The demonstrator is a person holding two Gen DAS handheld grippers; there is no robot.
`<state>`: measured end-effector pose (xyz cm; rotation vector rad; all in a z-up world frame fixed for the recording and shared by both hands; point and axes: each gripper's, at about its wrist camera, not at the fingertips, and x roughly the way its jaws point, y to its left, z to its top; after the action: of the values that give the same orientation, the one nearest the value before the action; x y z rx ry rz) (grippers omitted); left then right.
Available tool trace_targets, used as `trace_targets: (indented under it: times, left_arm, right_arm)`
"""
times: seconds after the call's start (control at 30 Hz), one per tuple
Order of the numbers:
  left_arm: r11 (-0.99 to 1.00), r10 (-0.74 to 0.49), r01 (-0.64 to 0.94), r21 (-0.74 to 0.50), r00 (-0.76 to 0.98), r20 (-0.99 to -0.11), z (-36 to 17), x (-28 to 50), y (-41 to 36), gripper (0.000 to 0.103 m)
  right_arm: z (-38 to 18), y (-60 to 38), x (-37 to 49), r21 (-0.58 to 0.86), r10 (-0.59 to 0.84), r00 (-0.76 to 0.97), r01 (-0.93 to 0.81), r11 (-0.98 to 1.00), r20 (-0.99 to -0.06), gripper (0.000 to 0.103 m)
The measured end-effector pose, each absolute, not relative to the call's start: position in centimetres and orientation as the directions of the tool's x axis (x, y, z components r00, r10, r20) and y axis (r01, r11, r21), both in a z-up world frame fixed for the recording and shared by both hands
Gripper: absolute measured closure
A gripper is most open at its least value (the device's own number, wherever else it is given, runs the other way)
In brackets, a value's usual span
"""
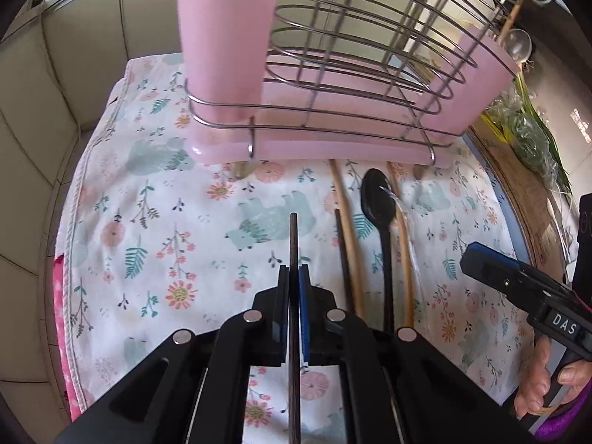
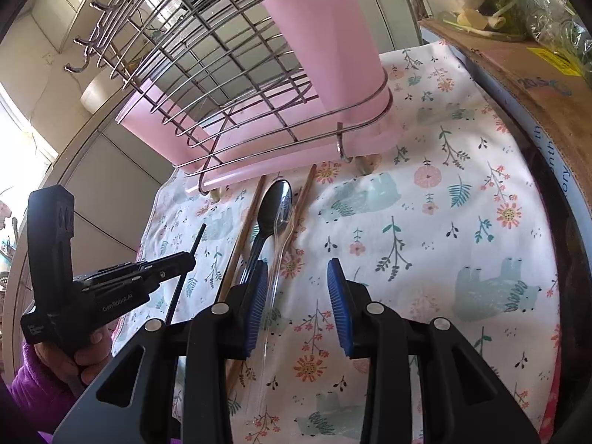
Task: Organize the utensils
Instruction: 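Grasp a dark chopstick with the left tool while the right tool grasps the clear fork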
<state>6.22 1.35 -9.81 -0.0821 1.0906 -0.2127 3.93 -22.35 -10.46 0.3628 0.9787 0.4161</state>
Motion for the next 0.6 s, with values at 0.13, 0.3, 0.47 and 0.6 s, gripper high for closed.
trace_targets:
  times: [0.13,0.3,0.47,0.6]
  left_arm:
    - [0.981,-0.192,0.096,-0.167,0.427,-0.883,-10.5,6.5,2.7,0.099]
    - [0.981,-0.193,0.088,-0.172,0.397,-0.897,-11.7,7.0,3.0,0.098]
    - [0.979,-0.202,0.104,-0.175,0.38,-0.903,-12.3,7.6,3.2,0.098]
    - [0.977,-0.208,0.123,-0.174,0.366,-0.907,-12.4,8.2,3.2,0.098]
  right_arm:
    - [-10.7,-21.2,4.3,0.488,0.516,0.458,-0.189,0.852,-0.724,0.069]
    - [-10.8,-19.5,5.6,0.458,0.494,0.454,-0.195,0.867,-0.742,0.069]
    - [-11.0,-17.9,7.8,0.407,0.451,0.452,-0.198,0.892,-0.769,0.069]
    - [-11.9,-17.2,9.2,0.368,0.412,0.439,-0.186,0.911,-0.798,0.069]
